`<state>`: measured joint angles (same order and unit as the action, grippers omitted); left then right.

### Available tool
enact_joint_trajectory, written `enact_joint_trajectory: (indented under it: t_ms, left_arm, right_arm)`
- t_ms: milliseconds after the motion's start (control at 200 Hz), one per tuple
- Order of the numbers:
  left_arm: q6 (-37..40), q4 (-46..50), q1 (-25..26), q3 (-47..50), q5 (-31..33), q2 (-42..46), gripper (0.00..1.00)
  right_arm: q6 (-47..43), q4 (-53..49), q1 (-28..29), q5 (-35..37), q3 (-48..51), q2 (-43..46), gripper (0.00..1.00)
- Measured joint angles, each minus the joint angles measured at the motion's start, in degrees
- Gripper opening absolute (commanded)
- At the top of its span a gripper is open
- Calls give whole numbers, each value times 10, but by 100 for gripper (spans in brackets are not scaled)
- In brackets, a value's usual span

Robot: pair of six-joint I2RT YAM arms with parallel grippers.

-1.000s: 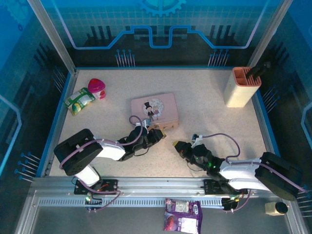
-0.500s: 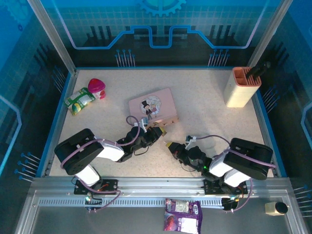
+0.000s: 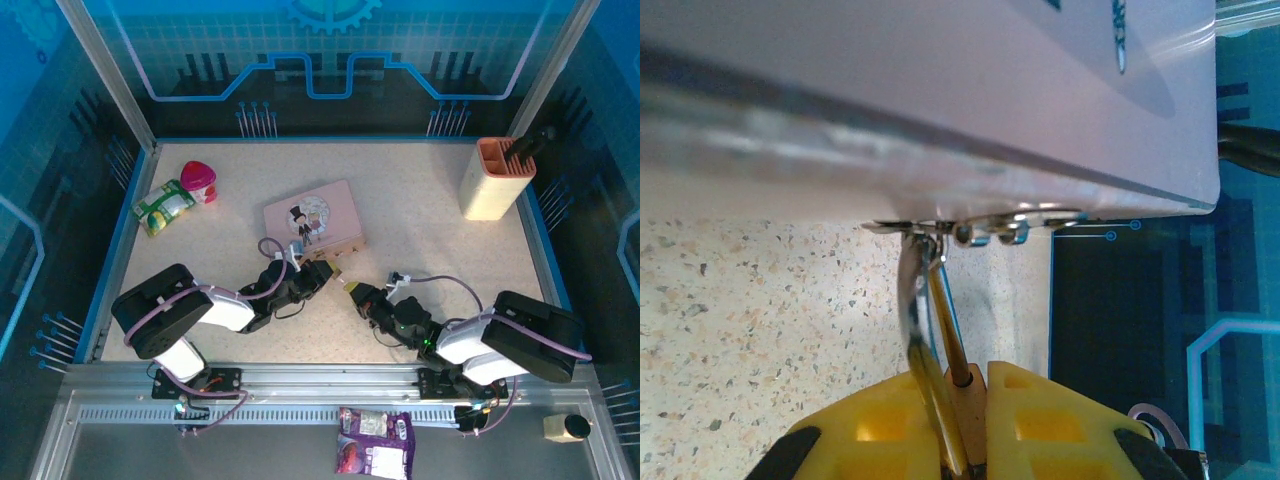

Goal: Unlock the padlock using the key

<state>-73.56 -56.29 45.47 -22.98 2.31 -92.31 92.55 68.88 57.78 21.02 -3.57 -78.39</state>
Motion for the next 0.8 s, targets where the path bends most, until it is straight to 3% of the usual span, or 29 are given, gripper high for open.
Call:
enact_joint_trajectory:
  t_ms: [375,800]
  left_arm:
    - [-20,-25,6,8,3,0,0]
    - [-30,-32,15,11,5,2,0]
  right_arm:
    - [5,-34,-6,-2,2,9,0]
    - [11,9,-6,-6,1,-43,0]
